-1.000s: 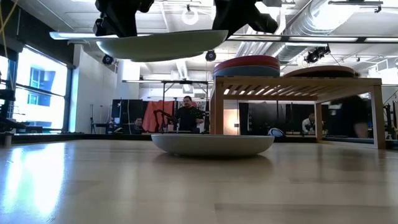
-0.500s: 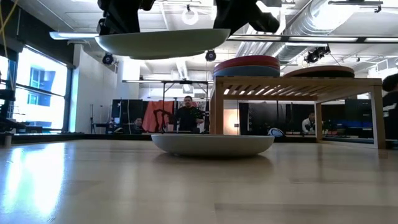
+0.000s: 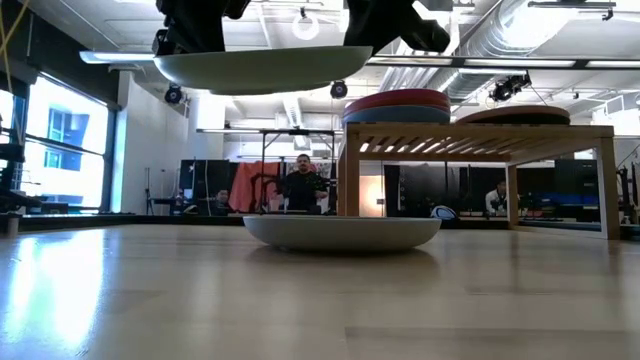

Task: Place and stack plates onto a shelf
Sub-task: Stack the green plate on top of the brown plate on the shelf

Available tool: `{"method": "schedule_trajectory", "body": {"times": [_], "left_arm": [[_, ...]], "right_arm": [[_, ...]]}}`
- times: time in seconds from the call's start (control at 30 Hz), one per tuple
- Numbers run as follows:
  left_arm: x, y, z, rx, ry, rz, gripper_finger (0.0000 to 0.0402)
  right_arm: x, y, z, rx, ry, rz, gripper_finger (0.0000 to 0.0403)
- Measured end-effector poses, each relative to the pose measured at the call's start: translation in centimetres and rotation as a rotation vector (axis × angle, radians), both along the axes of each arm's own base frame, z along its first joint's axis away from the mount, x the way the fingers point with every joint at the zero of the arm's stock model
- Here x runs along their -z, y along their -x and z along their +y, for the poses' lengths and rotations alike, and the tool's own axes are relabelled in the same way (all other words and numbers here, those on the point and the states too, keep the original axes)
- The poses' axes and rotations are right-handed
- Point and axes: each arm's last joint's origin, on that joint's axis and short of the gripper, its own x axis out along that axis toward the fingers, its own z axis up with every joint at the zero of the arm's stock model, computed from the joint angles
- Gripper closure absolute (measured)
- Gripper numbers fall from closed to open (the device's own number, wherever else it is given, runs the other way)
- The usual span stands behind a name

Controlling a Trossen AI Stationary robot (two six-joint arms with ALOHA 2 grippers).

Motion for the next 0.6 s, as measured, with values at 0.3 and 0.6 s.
{"method": "schedule_trajectory", "body": {"times": [0.3, 0.6], "left_arm": [[0.9, -0.7, -0.1, 0.023, 0.015, 0.032, 0.0359], [1.1, -1.6, -0.1, -0.007, 0.02, -0.004, 0.031]], "right_arm": [[0.0, 0.0, 0.1, -0.004, -0.004, 0.0, 0.0402], [0.2, 0.4, 0.1, 0.003, -0.017, 0.043, 0.0402]]}}
